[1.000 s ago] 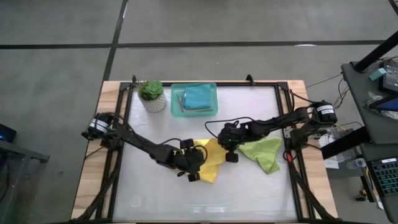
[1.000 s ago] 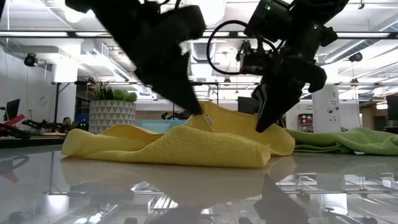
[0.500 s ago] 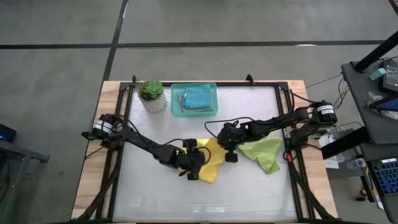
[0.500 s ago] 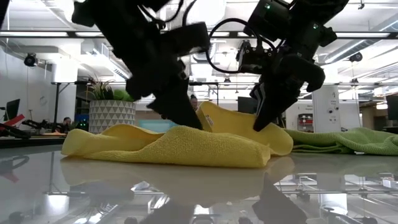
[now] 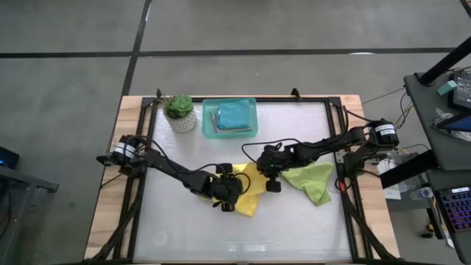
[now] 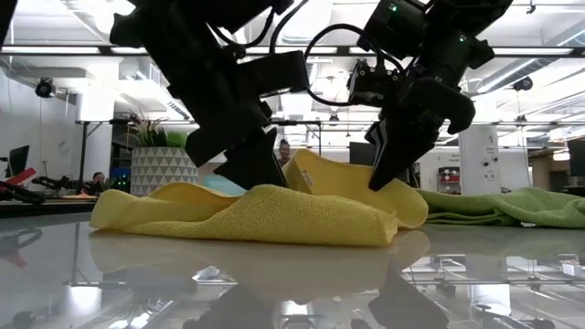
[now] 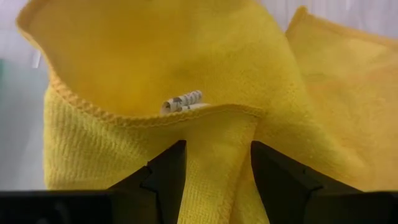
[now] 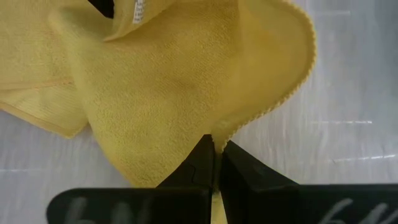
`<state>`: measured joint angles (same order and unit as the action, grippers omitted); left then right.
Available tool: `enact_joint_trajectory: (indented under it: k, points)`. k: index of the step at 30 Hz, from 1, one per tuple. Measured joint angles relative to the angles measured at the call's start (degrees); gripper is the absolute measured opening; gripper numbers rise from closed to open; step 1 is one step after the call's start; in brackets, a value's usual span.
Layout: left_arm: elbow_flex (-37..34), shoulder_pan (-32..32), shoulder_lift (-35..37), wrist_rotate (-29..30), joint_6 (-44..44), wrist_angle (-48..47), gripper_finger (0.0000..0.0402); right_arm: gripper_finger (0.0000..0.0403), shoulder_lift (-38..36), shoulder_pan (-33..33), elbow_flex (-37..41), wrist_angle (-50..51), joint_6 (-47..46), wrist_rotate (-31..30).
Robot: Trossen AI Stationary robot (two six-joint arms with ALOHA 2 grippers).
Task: Fold microfiber towels
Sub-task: Fold the yellow microfiber cloth
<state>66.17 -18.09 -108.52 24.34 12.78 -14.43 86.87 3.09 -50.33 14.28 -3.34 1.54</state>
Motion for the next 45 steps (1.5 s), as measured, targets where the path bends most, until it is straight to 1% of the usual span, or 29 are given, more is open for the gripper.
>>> enact_joint_trajectory:
  k: [2,5,8,11,13,16,21,25,29,30,32,36,38,40,41,45]
  points:
    - [0.0,0.0,-0.1,0.0,0.0,-0.2,0.0158,0.0009,0.0,0.0,0.0,0.0,0.1,0.0]
    - [0.0,0.1,-0.1,0.0,0.1,-0.1,0.0132,0.0009,0.0,0.0,0.0,0.0,0.1,0.0]
    - [0.0,0.1,-0.1,0.0,0.1,-0.2,0.0087,0.0009,0.0,0.0,0.0,0.0,0.3,0.0]
    - [0.0,0.2,-0.1,0.0,0.1,-0.2,0.0028,0.0009,0.0,0.0,0.0,0.0,0.3,0.0]
    - [0.0,0.4,-0.1,0.1,0.1,-0.2,0.0008,0.0009,0.0,0.0,0.0,0.0,0.4,0.0]
    - [0.0,0.6,0.3,1.6,-0.8,-1.0,0.0008,0.0009,0.0,0.0,0.0,0.0,0.4,0.0]
    - [0.2,1.1,3.7,7.8,-6.1,-8.6,0.0002,0.0009,0.0,0.0,0.3,-0.2,0.3,0.0]
    - [0.0,2.7,7.6,7.7,-9.9,-10.1,0.0001,0.0009,0.0,0.0,0.7,-0.5,-0.1,0.0]
    - [0.0,3.3,9.9,7.4,-11.8,-10.6,0.0001,0.0009,0.0,0.0,0.8,-1.8,-0.1,0.0]
    - [0.0,3.2,10.2,6.9,-12.0,-10.6,0.0001,0.0009,0.0,0.0,0.8,-1.8,-0.1,0.0]
    - [0.0,3.2,10.2,3.4,-12.8,-10.6,0.0009,0.0009,0.0,0.0,0.8,-1.8,-0.1,0.0]
    - [0.0,3.2,10.2,-2.7,-13.1,-10.6,0.0054,0.0009,0.0,0.0,0.9,-1.8,-0.1,0.0]
    - [0.0,3.0,9.9,-2.0,-12.8,-10.6,0.0086,0.0009,0.0,0.0,0.9,-2.2,0.0,0.0]
    - [-0.1,2.7,9.8,1.5,-10.7,-10.9,0.0116,0.0009,0.0,0.0,0.9,-2.9,0.5,0.0]
    - [-0.1,2.7,9.8,2.3,-10.3,-11.1,0.0129,0.0009,0.0,0.0,0.9,-3.1,0.7,0.0]
    - [-0.1,2.7,9.4,3.1,-10.1,-12.5,0.0176,0.0009,0.0,0.0,0.9,-3.1,1.0,0.0]
